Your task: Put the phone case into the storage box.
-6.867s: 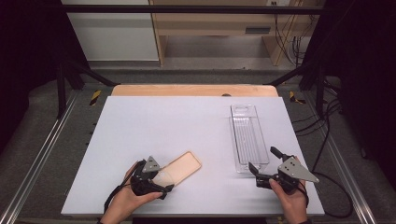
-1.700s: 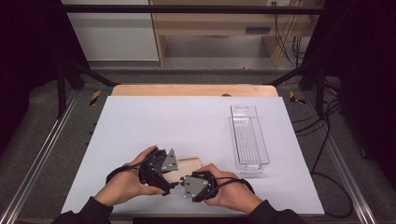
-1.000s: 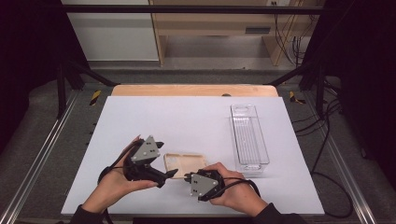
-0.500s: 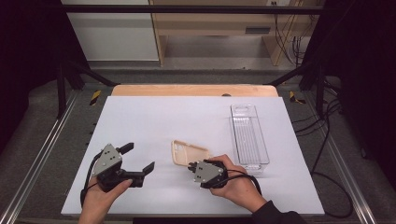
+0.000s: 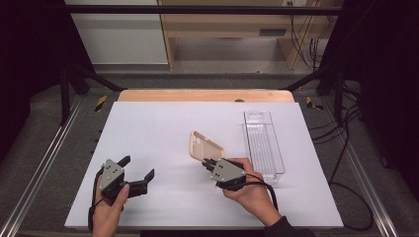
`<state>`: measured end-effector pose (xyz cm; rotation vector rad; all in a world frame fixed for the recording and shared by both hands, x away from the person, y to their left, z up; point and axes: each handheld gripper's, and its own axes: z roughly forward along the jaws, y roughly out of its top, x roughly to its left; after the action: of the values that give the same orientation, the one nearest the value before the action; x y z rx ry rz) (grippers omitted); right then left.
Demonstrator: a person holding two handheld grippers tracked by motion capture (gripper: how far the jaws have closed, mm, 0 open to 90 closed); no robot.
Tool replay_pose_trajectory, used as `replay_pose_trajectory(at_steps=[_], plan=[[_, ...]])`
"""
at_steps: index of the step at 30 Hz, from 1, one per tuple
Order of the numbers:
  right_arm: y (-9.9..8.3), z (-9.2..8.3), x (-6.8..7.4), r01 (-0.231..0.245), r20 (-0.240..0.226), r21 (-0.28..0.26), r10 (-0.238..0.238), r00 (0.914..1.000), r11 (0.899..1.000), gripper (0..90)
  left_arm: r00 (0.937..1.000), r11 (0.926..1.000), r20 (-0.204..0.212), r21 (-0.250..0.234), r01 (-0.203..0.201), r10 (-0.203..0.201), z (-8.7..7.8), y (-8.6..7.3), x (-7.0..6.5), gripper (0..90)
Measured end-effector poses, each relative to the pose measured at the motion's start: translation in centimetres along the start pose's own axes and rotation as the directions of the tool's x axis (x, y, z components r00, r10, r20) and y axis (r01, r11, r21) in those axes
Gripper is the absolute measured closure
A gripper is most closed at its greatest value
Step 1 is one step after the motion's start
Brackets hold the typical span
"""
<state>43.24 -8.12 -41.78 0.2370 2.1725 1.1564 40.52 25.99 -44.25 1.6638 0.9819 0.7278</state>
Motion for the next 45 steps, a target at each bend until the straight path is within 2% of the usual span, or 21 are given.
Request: replay_pose_trajectory(at_steps=[2, 8, 14, 15, 16, 18, 19, 20, 22, 24, 29, 31, 32, 34, 36, 37, 38, 39, 42, 44, 45], plan=[[0.0, -0.7, -0.5, -0.044, 0.023, -0.027, 0.045, 0.9987, 0.999, 84.7, 0.9989, 0.9992, -0.028, -0.013, -0.037, 0.037, 0.1, -0.1, -0.3, 3.2], [0.3, -1.9, -1.3, -0.075, 0.083, -0.046, 0.079, 0.9934, 0.996, 84.8, 0.9986, 0.9986, -0.019, -0.021, -0.049, 0.048, 0.4, -0.4, -0.8, 3.2], [-0.4, -3.6, -2.7, -0.150, 0.179, -0.089, 0.164, 0.9700, 0.985, 84.7, 0.9976, 0.9976, -0.024, -0.023, -0.066, 0.065, 0.4, -0.6, -1.0, 3.1], [-0.4, -3.6, -2.7, -0.150, 0.179, -0.089, 0.164, 0.9700, 0.985, 84.7, 0.9974, 0.9974, -0.023, -0.022, -0.068, 0.068, 0.4, -0.6, -1.0, 3.1], [-0.7, -4.1, -3.2, -0.178, 0.218, -0.102, 0.197, 0.9559, 0.979, 84.7, 0.9970, 0.9970, -0.022, -0.019, -0.075, 0.075, 0.5, -0.6, -1.0, 3.0], [-0.8, -4.2, -3.4, -0.187, 0.230, -0.106, 0.207, 0.9508, 0.977, 84.7, 0.9966, 0.9967, -0.022, -0.017, -0.079, 0.079, 0.5, -0.6, -1.1, 3.1], [-1.0, -4.4, -3.6, -0.198, 0.244, -0.112, 0.220, 0.9443, 0.974, 84.7, 0.9965, 0.9966, -0.022, -0.016, -0.081, 0.081, 0.5, -0.7, -1.1, 3.1], [-1.3, -4.9, -4.2, -0.226, 0.261, -0.135, 0.255, 0.9309, 0.965, 84.7, 0.9967, 0.9967, -0.021, -0.016, -0.079, 0.079, 0.5, -0.7, -1.0, 3.1], [-1.4, -5.1, -4.3, -0.232, 0.267, -0.142, 0.263, 0.9269, 0.962, 84.7, 0.9958, 0.9961, -0.028, -0.005, -0.088, 0.088, 0.6, -0.7, -1.0, 3.0], [-1.6, -5.7, -5.0, -0.265, 0.285, -0.158, 0.301, 0.9099, 0.951, 84.7, 0.9956, 0.9959, -0.028, -0.005, -0.090, 0.090, 0.6, -0.7, -1.1, 2.9], [-2.0, -6.1, -6.0, -0.317, 0.303, -0.179, 0.359, 0.8830, 0.931, 84.7, 0.9951, 0.9953, -0.023, -0.008, -0.097, 0.097, 0.7, -0.7, -1.2, 2.9], [-2.1, -6.2, -6.6, -0.346, 0.301, -0.197, 0.392, 0.8692, 0.917, 84.7, 0.9950, 0.9952, -0.021, -0.007, -0.097, 0.097, 0.7, -0.7, -1.3, 2.9], [-2.1, -6.2, -6.6, -0.346, 0.301, -0.197, 0.392, 0.8692, 0.917, 84.7, 0.9949, 0.9951, -0.022, -0.005, -0.099, 0.099, 0.7, -0.7, -1.3, 2.9], [-2.1, -6.5, -7.6, -0.379, 0.305, -0.218, 0.432, 0.8489, 0.899, 84.7, 0.9946, 0.9947, -0.018, -0.006, -0.103, 0.103, 0.8, -0.7, -1.3, 2.9], [-2.0, -6.5, -7.9, -0.384, 0.311, -0.220, 0.438, 0.8438, 0.897, 84.7, 0.9944, 0.9945, -0.016, -0.005, -0.105, 0.105, 0.8, -0.7, -1.4, 2.9], [-2.0, -6.7, -8.8, -0.397, 0.317, -0.227, 0.453, 0.8335, 0.889, 84.7, 0.9944, 0.9945, -0.013, -0.003, -0.105, 0.105, 0.8, -0.7, -1.4, 2.9], [-2.0, -6.7, -8.8, -0.397, 0.317, -0.227, 0.453, 0.8335, 0.889, 84.7, 0.9945, 0.9945, -0.012, -0.002, -0.104, 0.104, 0.9, -0.7, -1.4, 2.9], [-2.0, -6.7, -9.6, -0.411, 0.323, -0.229, 0.468, 0.8227, 0.882, 84.7, 0.9944, 0.9945, -0.012, -0.001, -0.105, 0.105, 0.9, -0.7, -1.4, 2.9], [-2.1, -6.7, -10.2, -0.422, 0.330, -0.229, 0.478, 0.8140, 0.877, 84.7, 0.9942, 0.9943, -0.013, 0.000, -0.107, 0.107, 0.9, -0.7, -1.4, 2.9], [-2.1, -6.6, -11.0, -0.416, 0.360, -0.208, 0.464, 0.8091, 0.885, 84.8, 0.9937, 0.9939, -0.019, -0.003, -0.110, 0.110, 0.9, -0.6, -1.3, 2.9], [-2.3, -6.6, -11.6, -0.419, 0.376, -0.202, 0.465, 0.8015, 0.885, 84.8, 0.9940, 0.9942, -0.020, -0.004, -0.108, 0.107, 0.9, -0.6, -1.3, 2.9]])
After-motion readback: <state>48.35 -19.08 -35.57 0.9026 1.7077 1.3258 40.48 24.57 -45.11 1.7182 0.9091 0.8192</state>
